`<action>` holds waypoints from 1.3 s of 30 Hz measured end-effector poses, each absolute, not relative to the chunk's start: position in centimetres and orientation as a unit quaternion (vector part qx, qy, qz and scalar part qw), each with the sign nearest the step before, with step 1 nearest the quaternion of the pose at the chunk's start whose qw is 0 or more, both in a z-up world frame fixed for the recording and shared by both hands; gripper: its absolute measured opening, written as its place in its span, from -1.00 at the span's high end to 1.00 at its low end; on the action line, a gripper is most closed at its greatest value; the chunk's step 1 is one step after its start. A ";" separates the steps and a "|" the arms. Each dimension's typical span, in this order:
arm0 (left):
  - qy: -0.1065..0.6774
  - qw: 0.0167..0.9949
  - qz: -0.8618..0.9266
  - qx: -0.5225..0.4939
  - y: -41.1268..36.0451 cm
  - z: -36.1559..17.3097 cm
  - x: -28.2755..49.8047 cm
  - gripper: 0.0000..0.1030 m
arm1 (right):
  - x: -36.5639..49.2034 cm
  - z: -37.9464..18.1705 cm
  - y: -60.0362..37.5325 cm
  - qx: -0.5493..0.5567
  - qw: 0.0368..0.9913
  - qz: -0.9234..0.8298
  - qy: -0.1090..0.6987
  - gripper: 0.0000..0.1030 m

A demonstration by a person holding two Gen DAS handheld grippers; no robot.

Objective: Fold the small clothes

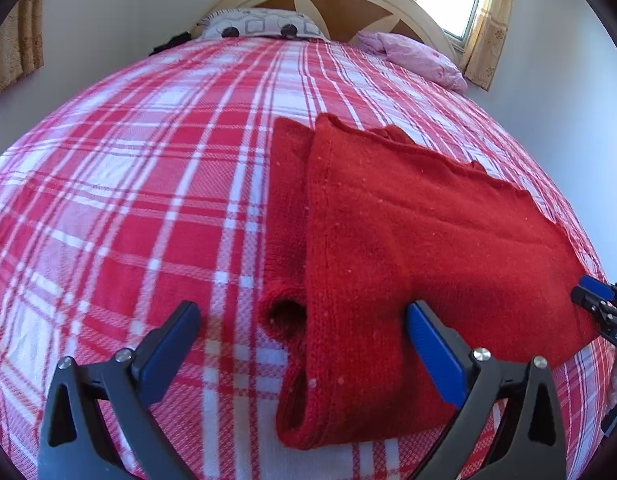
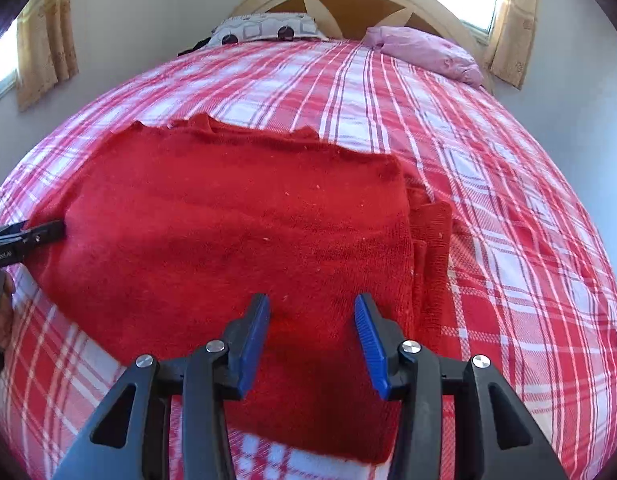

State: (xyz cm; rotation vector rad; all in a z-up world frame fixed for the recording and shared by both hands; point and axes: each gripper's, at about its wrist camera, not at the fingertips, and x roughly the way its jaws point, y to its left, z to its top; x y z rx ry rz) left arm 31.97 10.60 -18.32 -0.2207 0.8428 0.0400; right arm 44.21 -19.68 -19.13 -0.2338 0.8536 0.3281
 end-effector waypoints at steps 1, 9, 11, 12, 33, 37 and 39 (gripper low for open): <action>0.403 0.909 0.026 -0.106 10.9 -18.1 31.5 -1.00 | 43.6 -18.9 -19.4 -0.114 0.892 0.164 0.407 0.04; 0.363 0.921 0.094 -0.101 16.5 -16.3 28.0 -1.00 | 38.1 -17.6 -12.0 -0.170 0.881 0.255 0.362 0.03; 0.363 0.920 0.109 -0.101 17.9 -16.5 27.6 -1.00 | 37.0 -17.7 -9.4 -0.186 0.871 0.280 0.358 0.00; 0.366 0.917 0.114 -0.110 18.9 -16.9 27.6 -1.00 | 36.3 -17.9 -7.8 -0.199 0.866 0.294 0.352 -0.04; 0.354 0.902 0.040 -0.243 22.0 -18.8 27.1 -1.00 | 33.5 -23.1 7.6 -0.361 0.853 0.268 0.263 -0.15; 0.353 0.902 0.026 -0.249 22.1 -18.7 27.3 -1.00 | 33.7 -23.0 7.1 -0.337 0.858 0.276 0.273 -0.10; 0.358 0.899 0.001 -0.252 22.1 -18.4 28.1 -0.89 | 33.5 -23.1 7.0 -0.334 0.859 0.280 0.270 0.14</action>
